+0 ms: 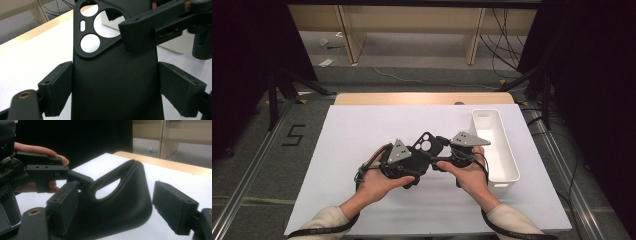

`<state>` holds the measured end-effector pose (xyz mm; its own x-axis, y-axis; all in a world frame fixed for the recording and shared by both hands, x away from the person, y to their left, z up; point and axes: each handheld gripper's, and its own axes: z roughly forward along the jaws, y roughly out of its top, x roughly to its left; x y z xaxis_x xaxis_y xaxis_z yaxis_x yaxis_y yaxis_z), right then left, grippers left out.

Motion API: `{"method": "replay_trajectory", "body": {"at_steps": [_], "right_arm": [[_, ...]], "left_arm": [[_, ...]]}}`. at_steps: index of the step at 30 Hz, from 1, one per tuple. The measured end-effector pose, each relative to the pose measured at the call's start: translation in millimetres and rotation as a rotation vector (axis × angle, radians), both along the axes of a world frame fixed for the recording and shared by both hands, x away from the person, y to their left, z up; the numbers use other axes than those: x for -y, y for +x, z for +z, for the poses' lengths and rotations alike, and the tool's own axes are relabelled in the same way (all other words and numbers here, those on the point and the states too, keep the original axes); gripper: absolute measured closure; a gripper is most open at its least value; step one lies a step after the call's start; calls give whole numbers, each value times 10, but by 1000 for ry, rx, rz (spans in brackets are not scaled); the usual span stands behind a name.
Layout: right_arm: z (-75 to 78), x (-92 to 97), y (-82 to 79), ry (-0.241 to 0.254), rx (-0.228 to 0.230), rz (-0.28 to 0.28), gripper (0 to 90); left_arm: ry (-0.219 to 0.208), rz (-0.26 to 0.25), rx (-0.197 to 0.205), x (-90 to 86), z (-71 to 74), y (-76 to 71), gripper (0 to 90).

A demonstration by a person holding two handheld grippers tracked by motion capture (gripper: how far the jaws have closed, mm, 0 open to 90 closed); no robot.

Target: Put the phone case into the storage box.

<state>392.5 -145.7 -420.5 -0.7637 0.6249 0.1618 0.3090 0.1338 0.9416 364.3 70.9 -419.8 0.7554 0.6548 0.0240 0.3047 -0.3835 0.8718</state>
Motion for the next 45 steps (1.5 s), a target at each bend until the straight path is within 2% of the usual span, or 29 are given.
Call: {"method": "replay_trajectory", "body": {"at_steps": [15, 27, 31, 34, 39, 41, 42, 43, 45], "right_arm": [[-6, -40, 25, 46, -39, 16, 424], [11, -75, 31, 51, -44, 25, 571], [21, -97, 25, 71, -56, 55, 698], [36, -113, 3, 106, -79, 70, 772], [84, -134, -24, 140, -81, 84, 831], [100, -129, -27, 139, -85, 87, 856], [103, -124, -24, 131, -74, 87, 857], [109, -112, -19, 107, -53, 79, 857], [111, -84, -5, 120, -64, 76, 858]], "left_arm": [[-18, 7, 13, 4, 5, -2, 151], [-24, 11, 18, 11, -4, 7, 150], [-26, 11, 24, 7, -4, 11, 149], [-31, 12, 38, 10, 4, -2, 147], [-35, 10, 74, 14, 12, -11, 142], [-25, 9, 94, 1, 22, -6, 143], [-12, 8, 105, -16, 29, -2, 207], [-13, 11, 109, -29, 29, 7, 218], [-24, 9, 102, -52, 28, 17, 194]]}}
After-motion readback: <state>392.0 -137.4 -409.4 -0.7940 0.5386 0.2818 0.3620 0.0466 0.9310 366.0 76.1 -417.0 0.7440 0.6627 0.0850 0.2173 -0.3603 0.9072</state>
